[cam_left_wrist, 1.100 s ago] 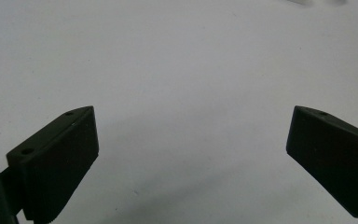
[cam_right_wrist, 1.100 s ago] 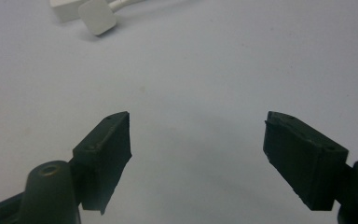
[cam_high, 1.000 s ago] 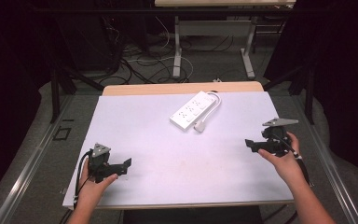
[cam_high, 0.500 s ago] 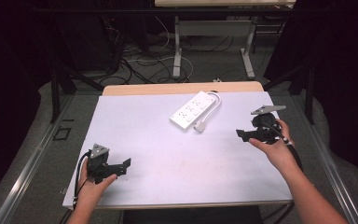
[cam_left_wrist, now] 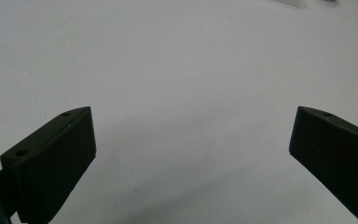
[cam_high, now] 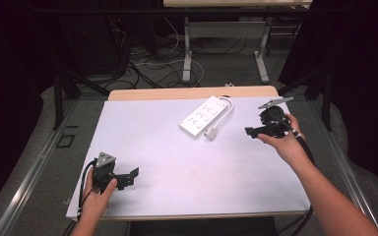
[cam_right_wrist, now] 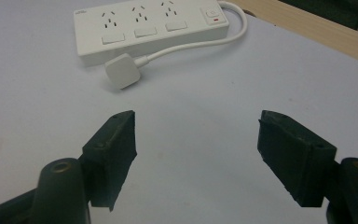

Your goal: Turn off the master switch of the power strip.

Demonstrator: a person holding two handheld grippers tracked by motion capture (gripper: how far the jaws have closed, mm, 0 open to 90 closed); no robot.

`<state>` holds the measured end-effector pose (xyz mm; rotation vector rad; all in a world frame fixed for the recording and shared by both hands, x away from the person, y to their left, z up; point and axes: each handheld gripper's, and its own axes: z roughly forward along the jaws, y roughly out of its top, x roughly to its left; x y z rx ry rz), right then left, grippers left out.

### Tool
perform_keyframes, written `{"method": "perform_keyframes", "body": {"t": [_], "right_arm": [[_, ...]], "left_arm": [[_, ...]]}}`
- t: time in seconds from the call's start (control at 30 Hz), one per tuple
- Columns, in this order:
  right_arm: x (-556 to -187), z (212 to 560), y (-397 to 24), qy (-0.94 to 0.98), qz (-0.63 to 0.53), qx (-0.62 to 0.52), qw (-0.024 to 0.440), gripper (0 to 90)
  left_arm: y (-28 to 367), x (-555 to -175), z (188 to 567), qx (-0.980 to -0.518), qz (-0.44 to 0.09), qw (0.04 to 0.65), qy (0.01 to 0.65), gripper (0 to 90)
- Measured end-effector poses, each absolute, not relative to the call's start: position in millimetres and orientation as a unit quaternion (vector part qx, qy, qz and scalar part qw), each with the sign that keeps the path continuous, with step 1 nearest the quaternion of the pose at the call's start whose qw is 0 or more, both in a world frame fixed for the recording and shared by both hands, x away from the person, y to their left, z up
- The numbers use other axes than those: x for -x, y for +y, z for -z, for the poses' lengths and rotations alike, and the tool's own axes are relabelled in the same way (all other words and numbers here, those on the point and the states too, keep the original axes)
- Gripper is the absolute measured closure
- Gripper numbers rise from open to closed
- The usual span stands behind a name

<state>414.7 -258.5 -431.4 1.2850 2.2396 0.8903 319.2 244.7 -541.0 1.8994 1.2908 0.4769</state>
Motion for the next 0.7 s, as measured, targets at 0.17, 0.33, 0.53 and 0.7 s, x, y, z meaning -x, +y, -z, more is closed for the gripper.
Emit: {"method": "perform_keyframes", "body": {"t": [0.17,0.33,0.53,0.7], "right_arm": [[-426,430,-257,0.804,-0.311,-0.466,0.200,28.9],[-438,427,-258,0.800,-0.316,-0.474,0.189,30.9],[-450,422,-261,0.792,-0.321,-0.481,0.196,34.2],[-457,417,-262,0.783,-0.332,-0.484,0.207,35.9]], "left_arm": [[245,-319,542,-0.744,-0.187,0.389,0.509,0.5],[245,-319,542,-0.748,-0.186,0.385,0.508,0.5],[245,-320,543,-0.749,-0.184,0.383,0.509,0.5],[246,-320,543,-0.748,-0.186,0.384,0.508,0.5]]}}
